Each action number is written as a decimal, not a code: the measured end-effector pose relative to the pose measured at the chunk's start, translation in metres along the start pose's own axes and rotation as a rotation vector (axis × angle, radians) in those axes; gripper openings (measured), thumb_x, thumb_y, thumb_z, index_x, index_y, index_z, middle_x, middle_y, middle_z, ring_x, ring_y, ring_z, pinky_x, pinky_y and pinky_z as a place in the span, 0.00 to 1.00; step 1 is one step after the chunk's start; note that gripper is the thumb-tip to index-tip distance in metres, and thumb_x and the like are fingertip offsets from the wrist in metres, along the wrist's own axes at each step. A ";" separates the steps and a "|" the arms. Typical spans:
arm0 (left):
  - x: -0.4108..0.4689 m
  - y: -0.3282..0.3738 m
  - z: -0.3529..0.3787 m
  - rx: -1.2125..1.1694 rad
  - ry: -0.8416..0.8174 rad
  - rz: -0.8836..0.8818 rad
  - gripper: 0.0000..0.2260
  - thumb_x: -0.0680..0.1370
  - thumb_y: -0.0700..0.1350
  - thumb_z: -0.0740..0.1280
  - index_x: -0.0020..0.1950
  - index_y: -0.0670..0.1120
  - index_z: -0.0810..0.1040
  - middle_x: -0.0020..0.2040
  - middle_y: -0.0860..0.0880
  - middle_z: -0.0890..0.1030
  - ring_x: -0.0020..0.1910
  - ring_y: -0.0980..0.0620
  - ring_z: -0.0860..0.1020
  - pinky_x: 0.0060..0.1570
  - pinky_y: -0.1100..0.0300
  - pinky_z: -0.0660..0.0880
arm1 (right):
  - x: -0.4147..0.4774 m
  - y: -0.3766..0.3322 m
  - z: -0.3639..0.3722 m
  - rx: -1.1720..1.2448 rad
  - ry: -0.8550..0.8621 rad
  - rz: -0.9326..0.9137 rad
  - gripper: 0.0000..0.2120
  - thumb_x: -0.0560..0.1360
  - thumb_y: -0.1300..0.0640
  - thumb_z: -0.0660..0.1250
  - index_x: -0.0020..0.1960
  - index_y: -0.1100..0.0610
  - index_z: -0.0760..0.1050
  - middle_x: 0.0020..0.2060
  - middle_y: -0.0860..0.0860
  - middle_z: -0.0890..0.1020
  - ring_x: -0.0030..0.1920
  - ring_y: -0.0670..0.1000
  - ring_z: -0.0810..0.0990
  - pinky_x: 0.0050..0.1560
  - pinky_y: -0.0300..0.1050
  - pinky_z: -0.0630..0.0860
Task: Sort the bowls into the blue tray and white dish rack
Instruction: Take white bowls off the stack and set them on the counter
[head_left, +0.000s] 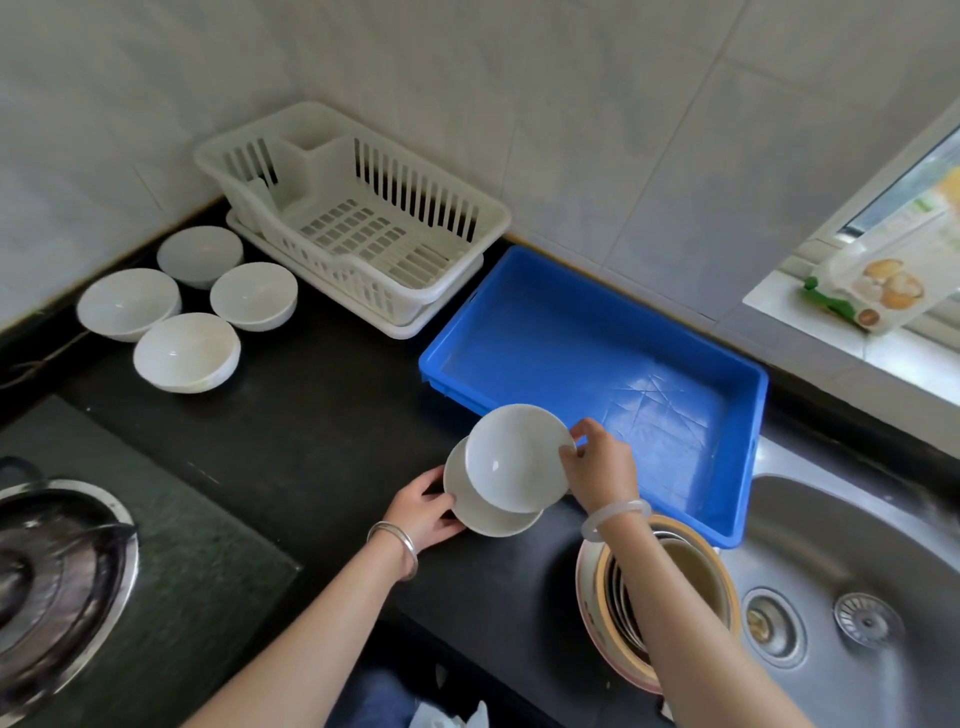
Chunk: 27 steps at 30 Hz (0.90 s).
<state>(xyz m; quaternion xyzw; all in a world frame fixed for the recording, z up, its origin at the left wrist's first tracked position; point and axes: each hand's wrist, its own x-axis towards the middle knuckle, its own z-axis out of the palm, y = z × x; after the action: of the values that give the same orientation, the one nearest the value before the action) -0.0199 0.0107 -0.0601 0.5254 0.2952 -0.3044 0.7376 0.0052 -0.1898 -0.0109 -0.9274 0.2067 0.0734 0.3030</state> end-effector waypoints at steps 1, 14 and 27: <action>0.001 0.000 -0.001 -0.008 0.009 0.004 0.23 0.76 0.32 0.61 0.69 0.46 0.67 0.47 0.46 0.78 0.45 0.45 0.80 0.34 0.59 0.80 | 0.001 0.000 -0.004 0.045 0.005 0.008 0.07 0.74 0.60 0.61 0.50 0.58 0.75 0.36 0.58 0.83 0.40 0.59 0.79 0.40 0.45 0.72; -0.018 0.048 -0.076 -0.222 0.244 0.173 0.23 0.76 0.33 0.64 0.70 0.46 0.67 0.52 0.47 0.75 0.48 0.42 0.79 0.42 0.54 0.78 | 0.026 -0.068 0.014 0.356 -0.083 -0.059 0.05 0.73 0.61 0.64 0.42 0.52 0.72 0.34 0.49 0.80 0.29 0.49 0.81 0.34 0.51 0.83; -0.020 0.080 -0.177 -0.514 0.559 0.263 0.20 0.76 0.32 0.62 0.67 0.42 0.71 0.65 0.38 0.73 0.43 0.47 0.78 0.52 0.48 0.76 | 0.060 -0.175 0.114 0.466 -0.286 0.046 0.08 0.72 0.66 0.62 0.42 0.54 0.69 0.44 0.54 0.76 0.37 0.55 0.80 0.33 0.47 0.81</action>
<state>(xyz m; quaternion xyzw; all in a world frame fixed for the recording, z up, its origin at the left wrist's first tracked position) 0.0077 0.2034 -0.0462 0.4197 0.4814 0.0310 0.7689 0.1336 -0.0146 -0.0253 -0.8081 0.1939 0.1609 0.5325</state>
